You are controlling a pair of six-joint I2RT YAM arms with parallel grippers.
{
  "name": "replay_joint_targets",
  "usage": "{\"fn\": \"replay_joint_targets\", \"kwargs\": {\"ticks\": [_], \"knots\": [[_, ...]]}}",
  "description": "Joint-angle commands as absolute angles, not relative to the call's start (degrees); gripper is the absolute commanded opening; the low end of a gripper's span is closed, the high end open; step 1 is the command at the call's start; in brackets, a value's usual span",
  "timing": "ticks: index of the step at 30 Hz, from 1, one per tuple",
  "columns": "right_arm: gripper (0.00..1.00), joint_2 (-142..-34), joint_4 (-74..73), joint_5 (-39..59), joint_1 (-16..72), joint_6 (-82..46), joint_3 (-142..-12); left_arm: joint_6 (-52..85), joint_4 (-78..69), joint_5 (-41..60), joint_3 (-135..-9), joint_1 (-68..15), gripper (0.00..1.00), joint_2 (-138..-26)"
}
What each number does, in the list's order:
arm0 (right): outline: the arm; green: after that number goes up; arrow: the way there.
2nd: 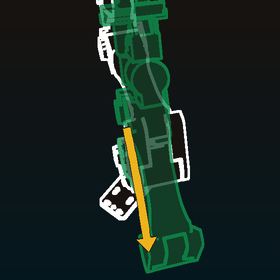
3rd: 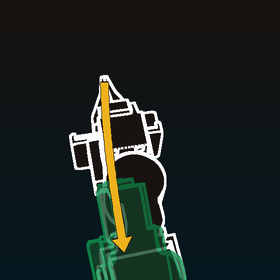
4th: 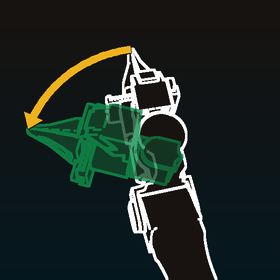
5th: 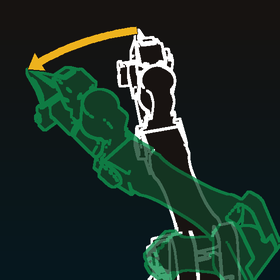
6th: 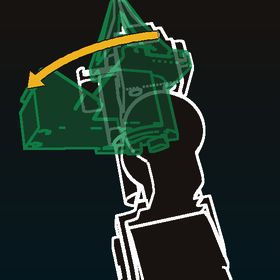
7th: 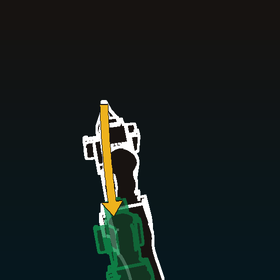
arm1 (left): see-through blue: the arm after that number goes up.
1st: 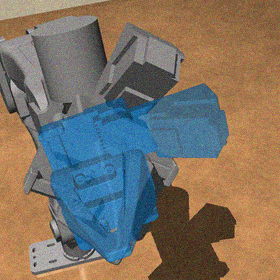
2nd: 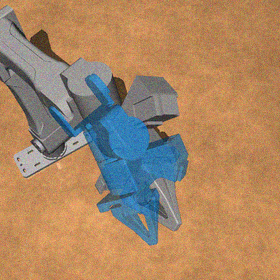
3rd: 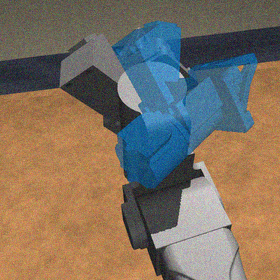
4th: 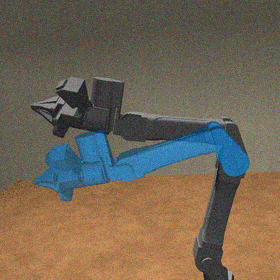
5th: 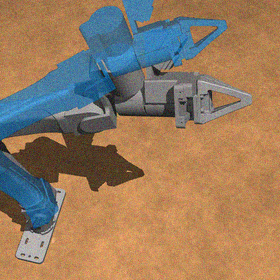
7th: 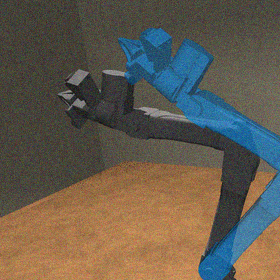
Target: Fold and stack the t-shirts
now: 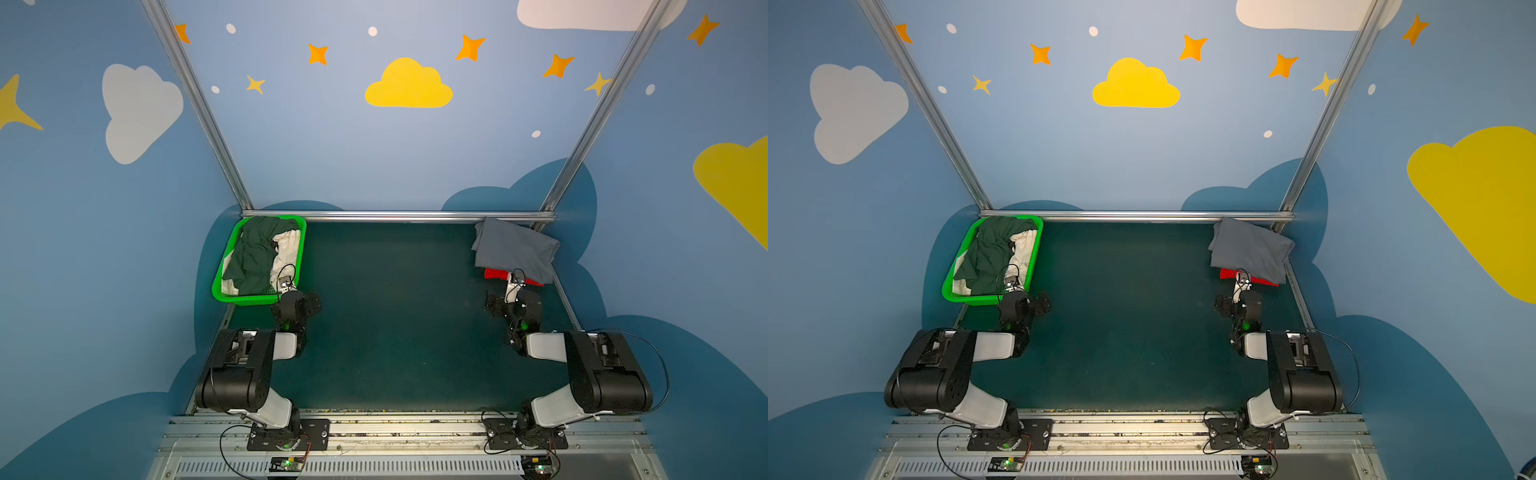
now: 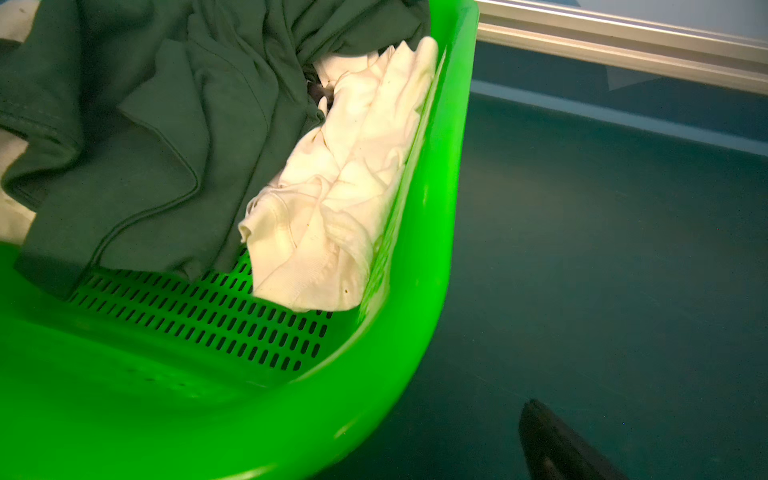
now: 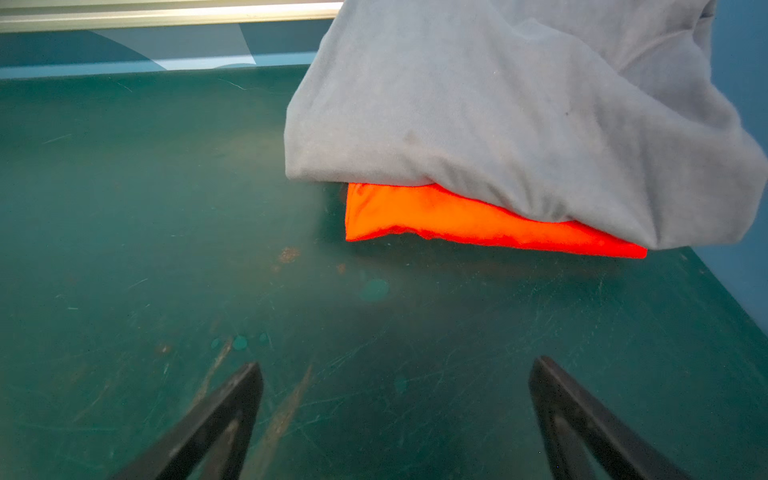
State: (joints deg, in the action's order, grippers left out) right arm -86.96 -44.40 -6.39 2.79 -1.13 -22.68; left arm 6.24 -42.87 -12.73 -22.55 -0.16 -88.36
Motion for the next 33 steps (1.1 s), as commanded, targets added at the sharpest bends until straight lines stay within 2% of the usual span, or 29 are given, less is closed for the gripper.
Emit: {"fn": "replay_joint_targets", "kwargs": {"ticks": [1,33], "knots": [[0.98,-86.27,-45.53,-6.67,2.92,-1.40,-22.82,6.20,-44.03,-12.92,-23.29,-0.34,1.00,-87.10],[0.98,-86.44,-45.30,-6.76,2.94,-1.36,-23.08,6.32,-43.53,-12.00,-23.52,0.09,1.00,-87.09]]}}
